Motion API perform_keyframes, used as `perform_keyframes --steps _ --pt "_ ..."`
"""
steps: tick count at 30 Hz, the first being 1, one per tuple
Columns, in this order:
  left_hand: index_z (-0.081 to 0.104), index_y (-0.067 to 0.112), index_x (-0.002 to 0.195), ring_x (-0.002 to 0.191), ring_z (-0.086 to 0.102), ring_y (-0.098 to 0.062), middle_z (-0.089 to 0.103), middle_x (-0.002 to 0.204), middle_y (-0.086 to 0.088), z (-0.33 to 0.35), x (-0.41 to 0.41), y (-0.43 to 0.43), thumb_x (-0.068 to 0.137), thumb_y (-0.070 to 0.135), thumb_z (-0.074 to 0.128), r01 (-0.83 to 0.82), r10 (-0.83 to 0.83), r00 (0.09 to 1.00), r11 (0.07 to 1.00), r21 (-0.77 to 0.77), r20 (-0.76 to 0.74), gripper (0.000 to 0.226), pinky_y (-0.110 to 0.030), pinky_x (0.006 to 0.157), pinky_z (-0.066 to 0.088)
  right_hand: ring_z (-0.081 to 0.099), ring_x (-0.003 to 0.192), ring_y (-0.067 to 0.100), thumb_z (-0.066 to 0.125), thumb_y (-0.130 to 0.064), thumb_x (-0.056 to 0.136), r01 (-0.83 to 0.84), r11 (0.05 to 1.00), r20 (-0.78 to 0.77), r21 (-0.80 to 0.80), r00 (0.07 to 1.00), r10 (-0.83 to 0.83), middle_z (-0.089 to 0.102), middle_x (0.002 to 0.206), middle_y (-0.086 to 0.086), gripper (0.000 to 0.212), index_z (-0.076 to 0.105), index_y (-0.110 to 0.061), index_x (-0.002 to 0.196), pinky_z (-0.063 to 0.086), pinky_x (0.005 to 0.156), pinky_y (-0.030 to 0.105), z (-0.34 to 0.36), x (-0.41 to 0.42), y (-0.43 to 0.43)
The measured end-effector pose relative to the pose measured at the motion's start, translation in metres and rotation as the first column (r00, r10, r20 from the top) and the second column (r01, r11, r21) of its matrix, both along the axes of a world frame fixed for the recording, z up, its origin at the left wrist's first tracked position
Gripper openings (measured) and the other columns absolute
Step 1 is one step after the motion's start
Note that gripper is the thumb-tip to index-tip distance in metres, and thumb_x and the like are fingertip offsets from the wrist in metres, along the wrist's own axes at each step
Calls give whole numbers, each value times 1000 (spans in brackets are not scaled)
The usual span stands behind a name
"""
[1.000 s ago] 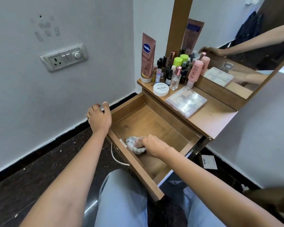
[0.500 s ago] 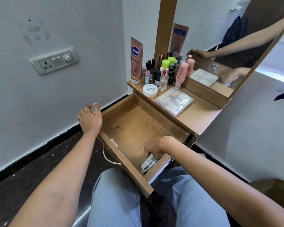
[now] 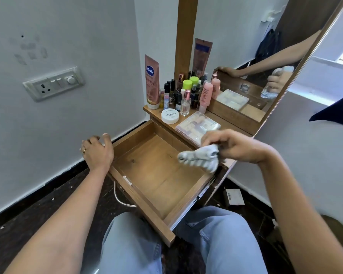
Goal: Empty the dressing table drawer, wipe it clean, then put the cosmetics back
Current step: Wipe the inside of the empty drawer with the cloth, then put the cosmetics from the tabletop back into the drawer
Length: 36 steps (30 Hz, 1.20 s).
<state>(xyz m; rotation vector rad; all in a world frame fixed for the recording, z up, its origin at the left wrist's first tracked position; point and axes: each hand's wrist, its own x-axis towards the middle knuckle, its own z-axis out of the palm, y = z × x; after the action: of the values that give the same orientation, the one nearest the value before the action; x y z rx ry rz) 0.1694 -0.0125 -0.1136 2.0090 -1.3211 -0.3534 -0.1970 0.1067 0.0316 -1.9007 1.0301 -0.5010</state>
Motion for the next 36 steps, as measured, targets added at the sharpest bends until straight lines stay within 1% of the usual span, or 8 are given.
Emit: perform_keyframes --steps 3,6,11,17,24,28,32,36 --pt "51 2 127 131 33 -45 42 136 -29 1 -1 0 94 54 27 -10 10 1000 1000 14 1 65 -56 109 28 61 99 25 60 20 79 281 938 -34 -204 955 -293 61 104 6 34 73 -7 93 53 86 41 4 -41 6" --pt "51 2 127 128 35 -45 44 134 -28 1 0 0 93 54 26 -15 15 1000 1000 14 10 66 -56 108 29 58 99 19 54 26 73 464 784 -61 -412 845 -531 60 99 -3 52 75 -21 84 45 78 12 -16 -64 2" --pt "52 -1 125 127 37 -43 47 131 -30 2 -2 1 96 49 31 -12 12 1000 1000 -17 9 62 -57 110 26 56 96 21 49 28 64 464 660 -152 -591 739 -656 59 93 -4 58 77 -19 84 49 82 30 -64 -79 -5" --pt "52 -2 124 125 37 -45 47 130 -31 4 -3 2 95 49 31 -18 19 999 1000 -21 48 62 -57 107 30 53 113 10 39 29 63 504 711 -119 -491 769 -628 62 110 -5 62 74 -15 90 41 94 14 -74 -73 -4" --pt "52 -5 124 129 34 -47 44 133 -34 14 -9 7 98 39 33 19 -16 986 1000 -16 167 55 -55 113 21 15 145 15 38 27 64 384 856 -316 -345 812 -491 56 127 -5 67 66 -18 106 -5 118 52 -57 -77 -8" --pt "54 -6 121 127 39 -45 48 129 -34 18 -16 14 99 36 35 100 -88 962 994 -32 258 50 -54 114 19 31 139 16 39 23 70 553 704 -103 -446 750 -653 53 127 -6 61 62 -16 110 21 118 41 -46 -52 7" --pt "55 -2 119 124 43 -42 52 123 -30 16 -34 28 99 39 34 127 -125 953 992 9 276 50 -56 114 20 48 116 11 65 -13 84 641 566 21 -517 671 -741 54 126 5 43 54 -11 126 40 105 32 -36 -11 -4" --pt "55 -1 122 128 42 -40 53 128 -28 7 -46 44 97 47 27 114 -129 947 991 69 295 61 -53 116 18 32 136 31 76 -56 69 572 726 -394 -380 610 -687 31 148 17 107 21 -9 147 33 109 42 -33 18 -44"
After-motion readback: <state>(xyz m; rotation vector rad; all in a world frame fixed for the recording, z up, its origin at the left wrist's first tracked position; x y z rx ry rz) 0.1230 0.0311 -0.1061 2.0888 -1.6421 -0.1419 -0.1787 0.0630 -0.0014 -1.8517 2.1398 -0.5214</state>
